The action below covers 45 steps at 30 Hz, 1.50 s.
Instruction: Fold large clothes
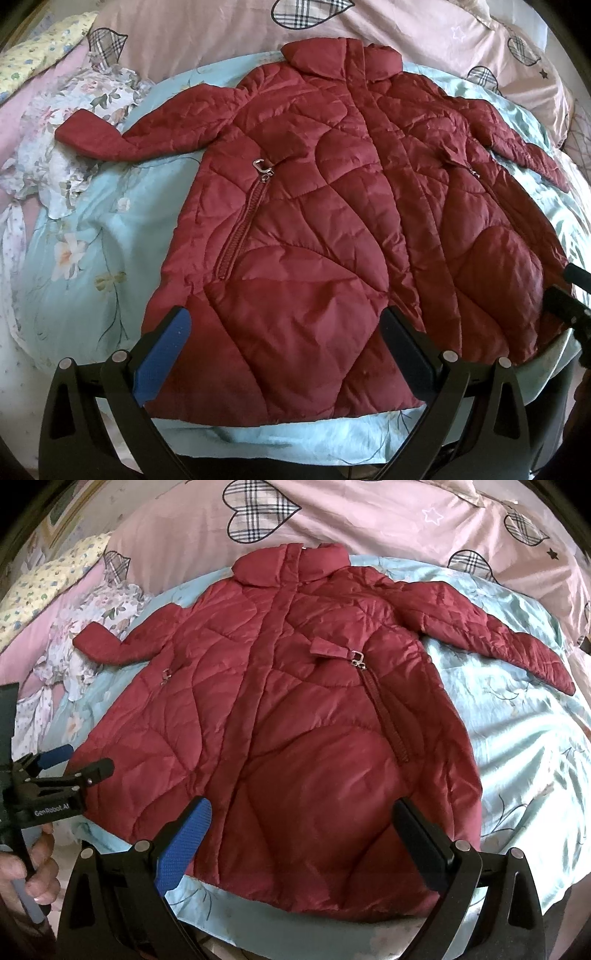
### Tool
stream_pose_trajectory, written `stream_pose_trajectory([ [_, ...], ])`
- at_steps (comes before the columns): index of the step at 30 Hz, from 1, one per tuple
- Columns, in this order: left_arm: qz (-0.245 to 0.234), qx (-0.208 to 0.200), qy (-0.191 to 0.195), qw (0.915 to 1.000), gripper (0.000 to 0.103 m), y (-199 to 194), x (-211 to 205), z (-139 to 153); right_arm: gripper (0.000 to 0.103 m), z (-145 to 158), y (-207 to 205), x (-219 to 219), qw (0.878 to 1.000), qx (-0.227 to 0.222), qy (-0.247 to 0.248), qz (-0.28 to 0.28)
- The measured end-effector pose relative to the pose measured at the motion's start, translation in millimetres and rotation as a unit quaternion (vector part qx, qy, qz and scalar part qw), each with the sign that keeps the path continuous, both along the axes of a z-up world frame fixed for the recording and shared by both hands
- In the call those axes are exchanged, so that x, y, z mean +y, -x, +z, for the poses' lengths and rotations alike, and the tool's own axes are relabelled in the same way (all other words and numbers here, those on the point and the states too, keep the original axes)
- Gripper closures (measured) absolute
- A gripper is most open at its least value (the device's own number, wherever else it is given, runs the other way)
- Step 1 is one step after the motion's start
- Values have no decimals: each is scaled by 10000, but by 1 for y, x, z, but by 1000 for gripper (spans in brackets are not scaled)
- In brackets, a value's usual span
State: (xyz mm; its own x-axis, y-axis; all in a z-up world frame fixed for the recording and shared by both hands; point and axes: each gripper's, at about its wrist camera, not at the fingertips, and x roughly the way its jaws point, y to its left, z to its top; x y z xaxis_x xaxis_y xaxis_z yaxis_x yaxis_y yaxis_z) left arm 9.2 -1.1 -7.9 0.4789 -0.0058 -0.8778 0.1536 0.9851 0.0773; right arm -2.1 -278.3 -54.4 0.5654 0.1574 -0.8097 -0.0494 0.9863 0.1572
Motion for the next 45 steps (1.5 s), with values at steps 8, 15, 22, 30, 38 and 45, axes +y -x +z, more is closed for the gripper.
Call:
stream_pose_trajectory([
  [8,-28,-31,9,10000,0,-11,-1,-5,4,4,-6,-36,9984,-260,-348,-366],
  [15,31,87,45,9999,0,-28,0,-8,4,0,-20,-88,9913,-272,-897,-928],
  [22,90,3,-48,9999,0,-45,1,-8,4,-1,-34,-143,9829,-494,-908,-1524],
  [30,172,60,83,9998,0,-58,3,-13,5,-14,-65,-236,9612,-679,-1304,-2332],
  [38,203,283,132,9993,0,-69,2,-30,27,-39,-104,-318,9351,-786,-1605,-3060],
  [45,181,448,33,9988,0,-77,-4,-44,46,-72,-137,-360,9089,-738,-2333,-3376],
])
